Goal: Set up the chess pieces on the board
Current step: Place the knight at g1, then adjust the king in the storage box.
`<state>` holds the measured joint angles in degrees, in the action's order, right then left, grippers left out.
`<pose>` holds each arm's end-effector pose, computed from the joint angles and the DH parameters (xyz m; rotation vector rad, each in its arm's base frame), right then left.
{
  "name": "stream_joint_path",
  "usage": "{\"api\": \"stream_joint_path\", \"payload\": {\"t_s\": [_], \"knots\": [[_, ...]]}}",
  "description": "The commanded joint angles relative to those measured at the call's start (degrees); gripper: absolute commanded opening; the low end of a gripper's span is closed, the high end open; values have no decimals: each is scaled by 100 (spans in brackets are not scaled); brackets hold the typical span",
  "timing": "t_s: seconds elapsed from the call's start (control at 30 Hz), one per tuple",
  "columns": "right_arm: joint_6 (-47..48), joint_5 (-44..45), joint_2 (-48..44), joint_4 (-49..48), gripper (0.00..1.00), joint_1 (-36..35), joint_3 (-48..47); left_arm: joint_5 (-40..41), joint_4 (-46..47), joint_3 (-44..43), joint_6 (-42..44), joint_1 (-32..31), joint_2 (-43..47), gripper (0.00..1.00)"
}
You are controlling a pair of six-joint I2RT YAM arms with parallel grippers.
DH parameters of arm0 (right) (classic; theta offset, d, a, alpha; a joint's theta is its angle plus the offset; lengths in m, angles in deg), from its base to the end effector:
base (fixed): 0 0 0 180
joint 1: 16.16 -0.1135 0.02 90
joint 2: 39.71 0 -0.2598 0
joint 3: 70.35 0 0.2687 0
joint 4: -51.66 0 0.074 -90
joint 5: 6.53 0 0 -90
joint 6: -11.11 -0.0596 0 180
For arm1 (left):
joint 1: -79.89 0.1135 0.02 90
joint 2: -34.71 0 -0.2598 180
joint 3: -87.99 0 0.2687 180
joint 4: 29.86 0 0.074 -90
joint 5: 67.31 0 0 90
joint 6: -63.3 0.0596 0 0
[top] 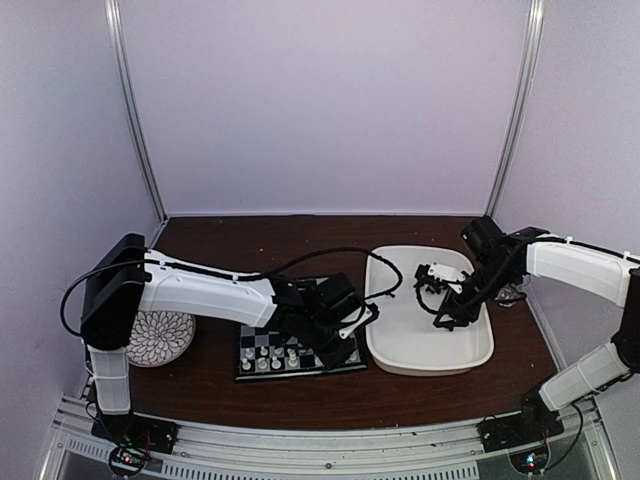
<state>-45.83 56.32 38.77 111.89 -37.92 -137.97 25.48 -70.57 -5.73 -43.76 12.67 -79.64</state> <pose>0.2436 0.1265 0.1973 -1.3428 2.3530 0.6061 0.1741 -0.4070 0.1383 1.1329 2.4604 -0.4153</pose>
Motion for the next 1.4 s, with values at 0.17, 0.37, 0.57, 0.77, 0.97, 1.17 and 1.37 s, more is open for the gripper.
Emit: {"api": "stream_joint_path", "payload": {"t_s": [0.17, 0.37, 0.57, 0.77, 0.97, 1.17, 1.37], "knots": [[26, -97, 18, 50, 46, 40, 14, 255, 149, 127, -30, 60, -42, 3], [25, -106, 20, 56, 46, 40, 23, 195, 169, 110, -6, 85, -14, 9], [25, -124, 27, 50, 46, 40, 17, 99, 132, 118, 13, 82, 27, 15], [25, -143, 27, 101, 46, 40, -5, 20, 115, 146, 83, 70, 285, 19], [583, -48, -69, 644, 47, 194, -162, -23, 91, -42, 270, 51, 1082, 22], [1917, -44, 93, 1790, 50, 290, -808, -43, -133, -474, 275, 508, 1716, 36], [3299, 522, 1025, 2392, 50, 235, -1040, -820, 14, -598, -210, 1890, 1758, 41]]}}
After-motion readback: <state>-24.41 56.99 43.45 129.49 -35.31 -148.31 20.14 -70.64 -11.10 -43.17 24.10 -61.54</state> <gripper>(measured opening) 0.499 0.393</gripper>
